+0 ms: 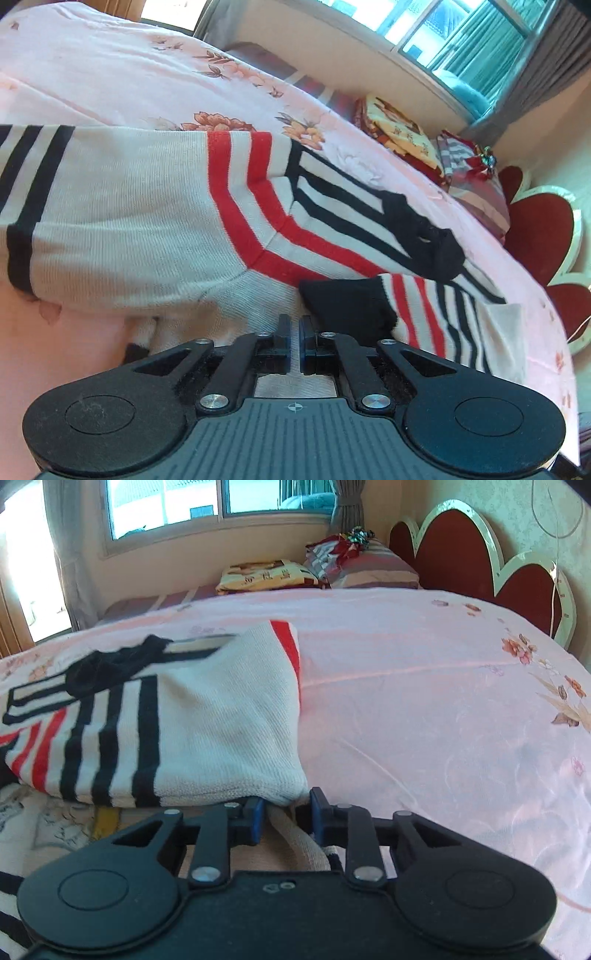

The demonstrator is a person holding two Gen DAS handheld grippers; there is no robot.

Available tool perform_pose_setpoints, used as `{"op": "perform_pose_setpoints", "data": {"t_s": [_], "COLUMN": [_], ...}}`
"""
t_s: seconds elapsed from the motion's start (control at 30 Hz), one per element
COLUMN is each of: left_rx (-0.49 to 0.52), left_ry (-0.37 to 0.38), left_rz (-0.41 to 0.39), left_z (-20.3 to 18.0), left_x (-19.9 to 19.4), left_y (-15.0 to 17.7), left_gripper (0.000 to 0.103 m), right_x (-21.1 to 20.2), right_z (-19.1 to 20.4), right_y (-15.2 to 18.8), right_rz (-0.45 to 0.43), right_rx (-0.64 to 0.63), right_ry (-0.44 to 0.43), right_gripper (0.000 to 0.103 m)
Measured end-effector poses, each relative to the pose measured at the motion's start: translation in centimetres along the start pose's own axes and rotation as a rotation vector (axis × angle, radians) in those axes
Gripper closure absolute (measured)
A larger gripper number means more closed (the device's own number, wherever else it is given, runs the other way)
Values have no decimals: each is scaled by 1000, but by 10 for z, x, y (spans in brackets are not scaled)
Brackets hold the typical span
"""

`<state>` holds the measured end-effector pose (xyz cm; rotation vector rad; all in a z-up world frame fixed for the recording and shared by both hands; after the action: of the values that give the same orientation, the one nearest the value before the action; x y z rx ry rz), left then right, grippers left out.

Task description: Fold small clothes

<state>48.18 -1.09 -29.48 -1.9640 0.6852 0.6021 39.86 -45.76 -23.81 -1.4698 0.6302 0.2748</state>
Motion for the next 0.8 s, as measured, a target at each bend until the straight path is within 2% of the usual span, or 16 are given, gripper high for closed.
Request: {"op": "perform_pose_setpoints", "data": {"t_s": [0.1,0.17,0.2,0.23,0.3,0.33,0.43,0.53,0.6,0.67,0.73,0.8], "left_rx": [69,110,127,134,144,163,227,267,329,389,405,407], "left_ry": [29,64,82,99,122,135,133,51,56,35,30,24], "left_rz": [-13,-26,-25,-24,-47,-64,-33,16,-25,-34,-48,-52], "left_z": [-18,-36,-45,-53,-71,-80,-97,-82,-80,-83,-82,-83], "left_x": [-9,-13,-13,-11,-6,-3,16,39,37,34,33,32], "left_y": [-3,-7,-7,-8,-9,-9,-1,13,18,23,25,25], "left_gripper": [100,98,85,55,19,19,19,19,19,19,19,19], "right_x": [-13,-25,-30,-35,-34,-28,1,41,64,86,102,107], "right_z": [-3,-8,-10,-12,-13,-13,-12,-16,-21,-26,-23,-20], "right_y": [-5,-7,-9,-13,-26,-34,-55,-68,-74,-80,-81,-84], "right_rz": [-5,-10,-20,-38,-63,-67,-60,-17,6,30,60,57], "right_rx": [-2,60,94,119,128,125,156,225,287,347,401,381], "right_ry": [-26,-57,-70,-78,-83,-85,-106,-119,-133,-146,-189,-188], "right_gripper": [70,67,66,64,60,57,49,49,50,57,73,80]}}
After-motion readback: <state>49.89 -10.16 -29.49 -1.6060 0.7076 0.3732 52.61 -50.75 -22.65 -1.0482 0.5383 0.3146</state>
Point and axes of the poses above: each gripper's, at about its wrist camera, not at the fingertips, and x roughly the way its jaws point, z to its left, y to its underside, the point moved 10 cm from there along x, roughly the way its jaws point, and after that the axes turned 7 degrees about -z, right-handed, at the moved point
